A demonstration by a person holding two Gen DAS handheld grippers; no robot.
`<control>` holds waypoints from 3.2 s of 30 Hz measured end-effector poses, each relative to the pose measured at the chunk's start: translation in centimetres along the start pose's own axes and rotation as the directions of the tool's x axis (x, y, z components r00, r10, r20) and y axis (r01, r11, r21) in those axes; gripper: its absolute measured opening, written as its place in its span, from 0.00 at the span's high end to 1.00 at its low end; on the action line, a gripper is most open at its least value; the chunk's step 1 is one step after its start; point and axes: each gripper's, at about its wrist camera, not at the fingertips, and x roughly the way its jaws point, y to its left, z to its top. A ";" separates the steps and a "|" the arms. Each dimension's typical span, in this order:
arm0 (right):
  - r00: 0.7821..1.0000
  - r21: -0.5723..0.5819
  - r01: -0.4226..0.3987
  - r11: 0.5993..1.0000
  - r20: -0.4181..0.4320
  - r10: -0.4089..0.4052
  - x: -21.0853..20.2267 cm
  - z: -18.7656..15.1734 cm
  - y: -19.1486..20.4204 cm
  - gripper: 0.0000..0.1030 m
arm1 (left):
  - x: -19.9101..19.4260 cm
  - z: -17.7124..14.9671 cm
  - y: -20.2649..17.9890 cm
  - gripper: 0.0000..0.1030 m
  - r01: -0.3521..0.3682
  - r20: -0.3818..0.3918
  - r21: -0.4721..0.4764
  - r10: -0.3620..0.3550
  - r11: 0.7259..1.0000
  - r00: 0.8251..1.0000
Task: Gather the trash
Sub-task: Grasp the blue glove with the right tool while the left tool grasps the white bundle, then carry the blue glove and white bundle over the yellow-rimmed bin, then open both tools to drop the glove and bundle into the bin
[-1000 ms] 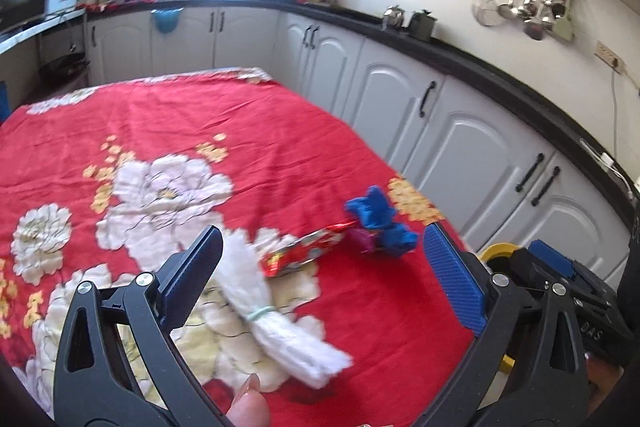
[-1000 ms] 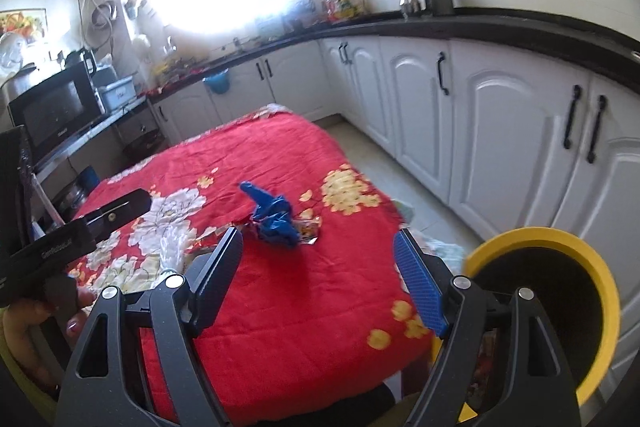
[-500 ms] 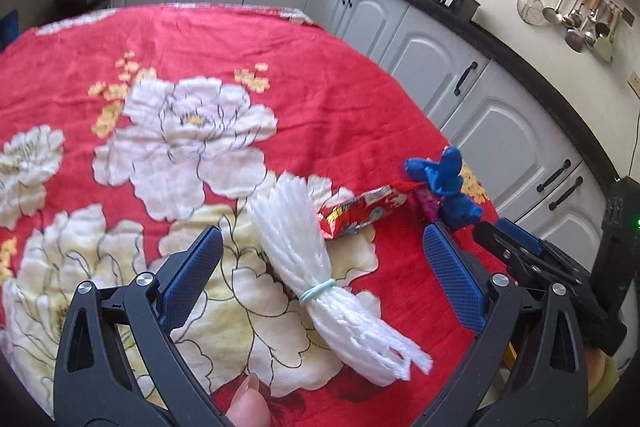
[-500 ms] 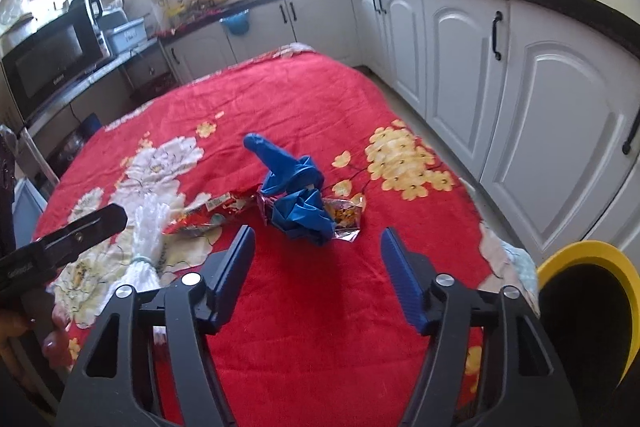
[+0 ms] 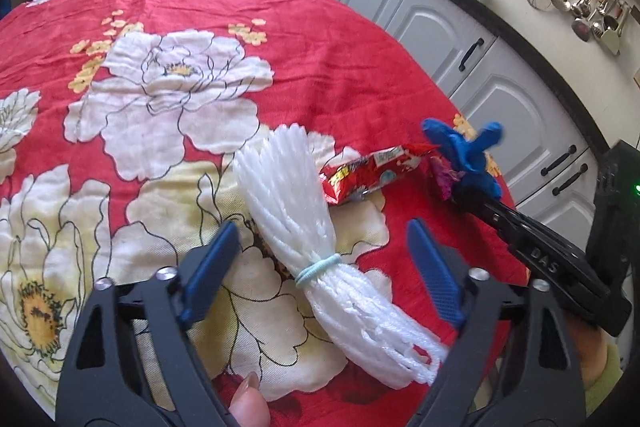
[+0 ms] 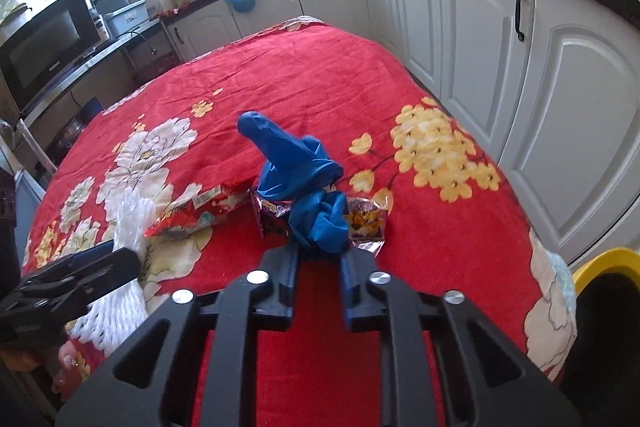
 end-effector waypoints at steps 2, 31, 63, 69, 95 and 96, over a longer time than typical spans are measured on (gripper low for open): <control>1.000 0.020 -0.007 1.000 -0.005 0.007 -0.3 -0.5 -0.3 0.90 | 0.2 -0.1 0.0 0.46 -0.016 -0.010 0.009 0.016 1.000 1.000; 0.987 0.105 -0.024 0.994 0.158 0.007 -12.8 -6.2 -3.0 0.91 | -6.4 -0.1 -7.7 0.84 0.089 0.142 0.195 -0.118 0.977 0.983; 0.957 0.314 0.096 0.945 0.232 -0.174 -20.5 -11.5 -13.1 0.91 | -4.6 -2.5 -22.2 0.84 0.218 0.128 0.405 -0.291 0.888 0.948; 0.954 0.349 0.120 0.929 0.219 -0.205 -20.8 -12.9 -14.7 0.91 | -3.2 -3.0 -24.7 0.84 0.237 0.107 0.427 -0.309 0.873 0.945; 0.951 0.502 0.179 0.846 0.132 -0.280 -20.4 -17.9 -20.7 0.75 | 3.6 -6.2 -31.1 0.49 0.298 -0.044 0.493 -0.318 0.818 0.947; 0.948 0.506 0.186 0.842 0.134 -0.290 -20.5 -17.9 -20.8 0.65 | 3.7 -6.2 -31.0 0.47 0.293 -0.042 0.496 -0.314 0.817 0.948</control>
